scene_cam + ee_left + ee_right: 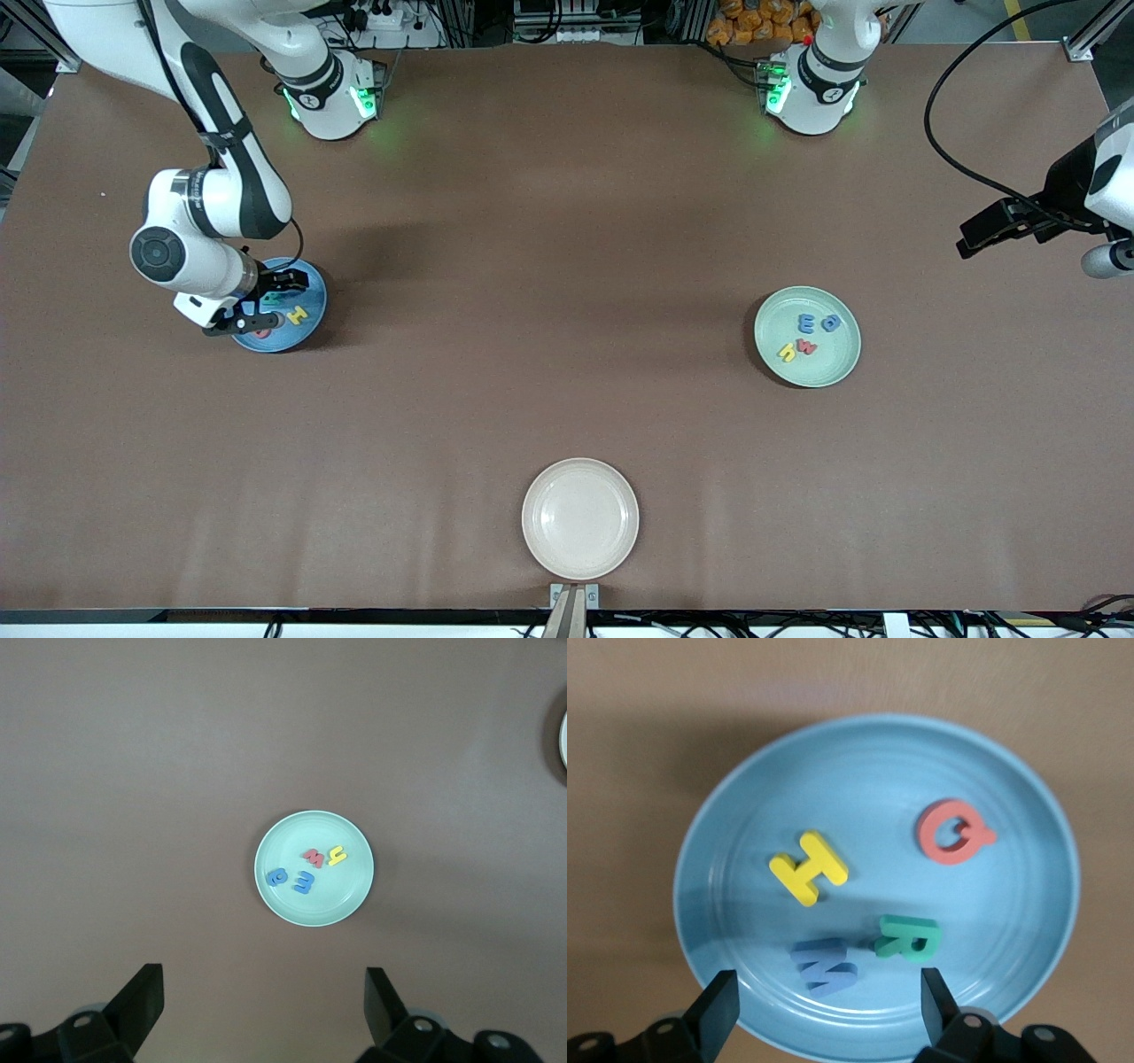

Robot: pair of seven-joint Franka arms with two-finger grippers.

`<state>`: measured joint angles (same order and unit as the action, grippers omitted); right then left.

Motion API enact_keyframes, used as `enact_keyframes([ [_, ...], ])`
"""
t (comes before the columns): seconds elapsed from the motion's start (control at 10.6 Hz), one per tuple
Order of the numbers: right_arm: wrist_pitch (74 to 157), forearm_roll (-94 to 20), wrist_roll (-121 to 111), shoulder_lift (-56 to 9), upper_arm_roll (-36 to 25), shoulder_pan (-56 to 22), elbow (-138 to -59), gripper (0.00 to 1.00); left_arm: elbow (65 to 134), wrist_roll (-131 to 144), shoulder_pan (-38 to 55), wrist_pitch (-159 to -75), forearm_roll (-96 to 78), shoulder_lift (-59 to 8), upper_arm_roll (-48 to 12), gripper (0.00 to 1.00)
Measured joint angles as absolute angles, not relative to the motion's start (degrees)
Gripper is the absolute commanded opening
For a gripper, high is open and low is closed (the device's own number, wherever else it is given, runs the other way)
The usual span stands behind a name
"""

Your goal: Sort uppercase to blue plate, lowercase to green plate

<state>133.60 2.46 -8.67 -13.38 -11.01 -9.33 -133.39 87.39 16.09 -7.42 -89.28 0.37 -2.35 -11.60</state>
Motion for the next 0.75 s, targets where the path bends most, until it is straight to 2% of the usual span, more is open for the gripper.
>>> enact_keyframes([
  [0.19, 130.7, 2.4, -8.5, -10.0, -11.0, -9.0, -131.4, 1.0, 87.4, 16.1, -7.5, -89.3, 0.4, -2.3, -11.6, 1.0],
  [0.38, 123.3, 2.4, -8.3, -5.6, -11.0, -7.9, -127.0, 1.0, 87.3, 16.1, -7.5, -89.3, 0.4, -2.4, -11.6, 1.0],
  [0.57, 112.9, 2.4, -7.9, -1.8, -9.9, -6.0, -118.8, 1.0, 87.1, 16.1, -7.6, -89.3, 0.4, -2.3, -11.6, 1.0],
  [0.75, 106.5, 2.5, -6.3, 1.2, -6.7, -3.5, -111.7, 1.0, 87.0, 16.1, -7.8, -89.3, 0.4, -2.3, -11.5, 1.0],
])
